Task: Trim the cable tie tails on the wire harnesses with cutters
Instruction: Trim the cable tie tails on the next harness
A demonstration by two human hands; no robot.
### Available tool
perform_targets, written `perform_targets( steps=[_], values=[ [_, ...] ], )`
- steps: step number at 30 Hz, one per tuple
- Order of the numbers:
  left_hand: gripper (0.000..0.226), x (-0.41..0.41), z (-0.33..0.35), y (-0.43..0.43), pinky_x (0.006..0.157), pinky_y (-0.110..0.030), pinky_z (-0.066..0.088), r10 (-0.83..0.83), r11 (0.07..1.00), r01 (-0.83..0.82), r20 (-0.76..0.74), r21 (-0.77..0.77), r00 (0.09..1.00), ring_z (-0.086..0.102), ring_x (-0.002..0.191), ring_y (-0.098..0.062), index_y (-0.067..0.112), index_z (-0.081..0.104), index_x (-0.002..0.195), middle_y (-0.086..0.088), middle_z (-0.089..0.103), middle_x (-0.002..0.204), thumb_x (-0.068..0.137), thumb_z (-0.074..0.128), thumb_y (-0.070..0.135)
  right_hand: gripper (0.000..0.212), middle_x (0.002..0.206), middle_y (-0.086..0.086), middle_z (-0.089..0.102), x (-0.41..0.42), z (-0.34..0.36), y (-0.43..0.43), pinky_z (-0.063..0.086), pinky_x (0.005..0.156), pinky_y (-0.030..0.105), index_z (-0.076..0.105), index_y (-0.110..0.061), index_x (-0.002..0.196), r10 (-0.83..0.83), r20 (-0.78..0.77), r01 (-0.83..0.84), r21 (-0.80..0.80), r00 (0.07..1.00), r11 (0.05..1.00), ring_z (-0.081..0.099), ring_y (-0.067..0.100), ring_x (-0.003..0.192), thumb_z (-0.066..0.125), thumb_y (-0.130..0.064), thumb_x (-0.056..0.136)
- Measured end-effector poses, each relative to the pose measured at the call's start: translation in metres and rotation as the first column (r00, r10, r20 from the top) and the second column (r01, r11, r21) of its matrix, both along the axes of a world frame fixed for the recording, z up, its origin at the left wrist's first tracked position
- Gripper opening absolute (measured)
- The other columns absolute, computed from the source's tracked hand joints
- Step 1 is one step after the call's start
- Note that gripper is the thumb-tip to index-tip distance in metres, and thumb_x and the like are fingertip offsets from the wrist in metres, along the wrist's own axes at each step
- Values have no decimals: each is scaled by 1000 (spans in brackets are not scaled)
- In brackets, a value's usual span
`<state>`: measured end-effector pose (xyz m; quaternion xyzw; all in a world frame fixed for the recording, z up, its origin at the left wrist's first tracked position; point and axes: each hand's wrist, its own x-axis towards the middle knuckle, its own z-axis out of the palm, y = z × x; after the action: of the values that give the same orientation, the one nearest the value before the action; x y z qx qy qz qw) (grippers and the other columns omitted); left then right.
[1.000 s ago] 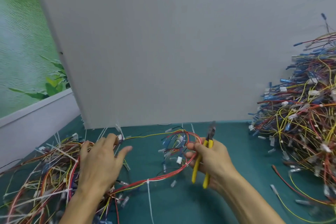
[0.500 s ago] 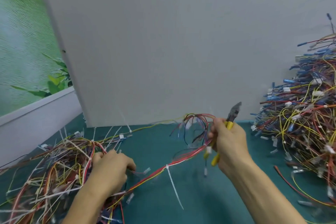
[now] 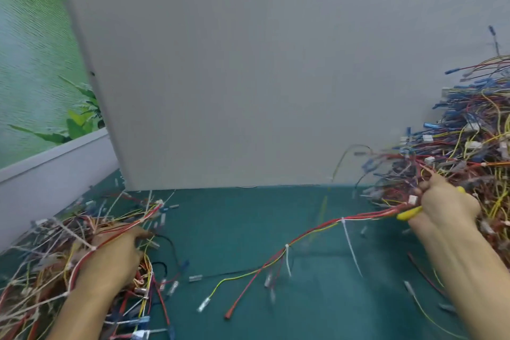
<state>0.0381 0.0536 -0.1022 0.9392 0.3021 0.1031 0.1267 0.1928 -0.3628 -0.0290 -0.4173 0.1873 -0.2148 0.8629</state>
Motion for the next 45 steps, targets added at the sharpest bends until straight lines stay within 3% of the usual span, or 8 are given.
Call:
perform_targets(
  steps=[5, 10, 16, 27, 30, 33, 37, 45],
  values=[
    [44, 10, 8, -21, 88, -34, 48, -109, 978, 108, -2, 181, 994, 56, 111, -18, 24, 53, 132, 3, 45, 141, 89, 60, 16, 31, 61, -1, 42, -2, -24, 2, 37, 39, 20, 43, -16, 69, 84, -65, -89, -78, 994, 993, 41, 7, 40, 45, -8, 99],
    [58, 13, 24, -57, 107, -48, 31, -97, 955, 156, -231, 252, 968, 18, 143, -19, 35, 30, 144, 4, 20, 155, 91, 52, 48, 30, 46, 1, 50, -19, -35, 33, 48, 45, 33, 48, -10, 70, 326, -150, -344, -123, 934, 931, 48, 11, 30, 47, -12, 101],
    [41, 13, 2, -69, 109, -58, 15, -82, 926, 187, -309, 327, 948, 2, 145, -23, 36, 38, 138, 3, 15, 158, 97, 38, 38, 20, 61, 12, 47, -36, -32, 46, 52, 41, 35, 49, -4, 76, 458, -389, -572, -262, 800, 777, 56, 22, 45, 48, 1, 96],
    [41, -4, -8, -17, 111, -61, 13, -7, 926, 97, -240, 365, 971, -2, 146, -26, 42, 46, 135, 7, 11, 159, 94, 42, 48, 22, 64, 13, 47, -38, -35, 3, 46, 55, 38, 47, -5, 77, 387, -442, -535, -284, 809, 795, 53, 25, 53, 43, 6, 95],
    [30, -5, 6, -52, 103, -59, 25, -139, 878, 168, -97, 448, 985, 30, 139, -33, 33, 67, 111, -8, 40, 148, 81, 70, 32, 25, 63, 14, 48, -39, -42, 8, 46, 55, 39, 46, -4, 74, 404, -436, -534, -230, 804, 813, 54, 26, 55, 40, 6, 96],
    [25, -10, 14, -91, 69, -46, 48, -365, 786, 284, 41, 549, 930, 63, 82, -34, 20, 74, 73, -8, 66, 90, 54, 89, 19, 26, 63, 14, 49, -39, -41, 8, 45, 55, 39, 46, -3, 72, 402, -420, -514, -198, 814, 835, 52, 26, 57, 40, 6, 96],
    [25, -4, 7, -124, 80, -38, 49, -373, 877, 394, -127, 273, 919, 60, 102, -22, 31, 55, 111, 6, 49, 108, 88, 54, 40, 28, 63, 10, 47, -38, -29, 2, 44, 56, 37, 47, -5, 72, 447, -359, -510, -98, 819, 855, 53, 22, 59, 39, 3, 98],
    [17, 32, 19, -127, 75, -33, 47, -354, 902, 391, -204, 184, 913, 62, 99, -26, 31, 60, 104, 1, 64, 105, 89, 52, 34, 29, 47, 4, 53, -38, -7, -8, 53, 41, 27, 47, -6, 74, 604, -99, -584, 173, 791, 793, 54, 16, 59, 36, -5, 101]
  ],
)
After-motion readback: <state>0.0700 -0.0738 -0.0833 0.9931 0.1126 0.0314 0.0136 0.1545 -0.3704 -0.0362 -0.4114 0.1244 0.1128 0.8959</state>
